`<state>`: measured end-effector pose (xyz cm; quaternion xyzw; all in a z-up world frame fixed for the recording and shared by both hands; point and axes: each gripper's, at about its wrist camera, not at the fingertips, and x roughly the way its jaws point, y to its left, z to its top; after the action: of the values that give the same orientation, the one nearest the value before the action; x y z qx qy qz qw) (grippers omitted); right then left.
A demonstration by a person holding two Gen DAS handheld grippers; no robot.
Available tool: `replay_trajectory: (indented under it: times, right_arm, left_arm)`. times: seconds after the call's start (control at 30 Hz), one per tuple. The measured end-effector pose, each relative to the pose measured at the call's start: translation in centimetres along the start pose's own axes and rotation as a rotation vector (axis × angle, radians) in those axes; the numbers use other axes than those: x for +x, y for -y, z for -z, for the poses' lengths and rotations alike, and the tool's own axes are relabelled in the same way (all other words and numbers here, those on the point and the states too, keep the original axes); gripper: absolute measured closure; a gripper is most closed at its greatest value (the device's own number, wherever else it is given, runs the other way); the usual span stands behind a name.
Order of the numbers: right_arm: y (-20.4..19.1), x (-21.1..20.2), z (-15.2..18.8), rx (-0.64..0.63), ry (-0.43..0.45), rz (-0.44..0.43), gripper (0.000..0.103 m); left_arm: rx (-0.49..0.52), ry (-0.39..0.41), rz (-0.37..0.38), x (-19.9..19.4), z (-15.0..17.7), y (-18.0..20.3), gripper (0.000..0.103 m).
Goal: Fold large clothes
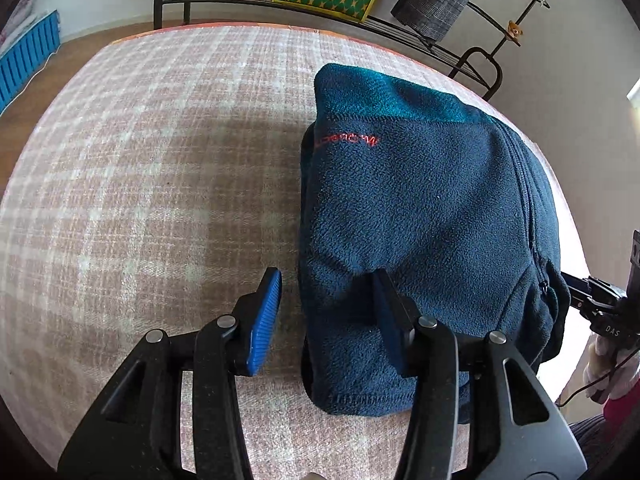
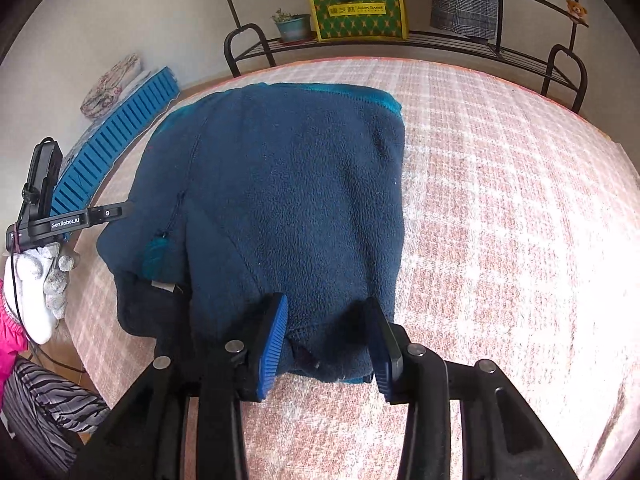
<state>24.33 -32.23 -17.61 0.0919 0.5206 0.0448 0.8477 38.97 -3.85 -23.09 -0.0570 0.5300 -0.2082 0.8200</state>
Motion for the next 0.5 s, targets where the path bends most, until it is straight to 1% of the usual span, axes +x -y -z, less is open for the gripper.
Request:
replay_trajectory:
  times: [0.03,0.1,0.17,0.2,0.23,0.27,0.33,0.4,0.5]
  right_arm:
    - [0.1,-0.7,0.0,-0.013,0.008,-0.019,0.063]
    - [0.8,-2.3,0.2,-0.026,0.063,-0.053,0.062]
    - [2.1,-3.5,0.4,0.002,0.149,-0.046,0.047]
    - [2.9,-3.9,0.4,0.030,0.200,-0.048,0.032]
    - [3.9,-4.0,0.3,0.062,0.239,-0.059,0.023]
    - [4.8,-4.0,0.2,0.094,0.252,-0.079,0.021]
    - [6.3,-3.1,-0.4,0.152,0.218,-0.132,0.021]
    - [7.5,-1.9,-0.9,0.210,0.180,-0.173,0.021]
    - [8.7,0.2,-1.2,0.293,0.119,-0.266,0.021]
  left_arm:
    - [-0.014,0.002,0.022,-0.5,0.0,-0.3,0.054]
    - [-0.077,0.021,0.088,-1.6,-0.3,-1.4,0.053]
    - [-0.164,0.028,0.158,-2.4,-1.0,-2.9,0.046]
    - [-0.208,0.029,0.208,-2.5,-1.3,-3.8,0.041]
    - [-0.252,0.034,0.254,-2.6,-1.7,-4.7,0.039]
    - [-0.294,0.039,0.290,-2.6,-2.0,-5.4,0.038]
    - [-0.370,0.033,0.358,-2.1,-2.4,-6.8,0.034]
    - [-0.434,0.016,0.410,-1.2,-2.7,-7.6,0.033]
    - [-0.462,-0.038,0.465,0.7,-3.3,-7.9,0.033]
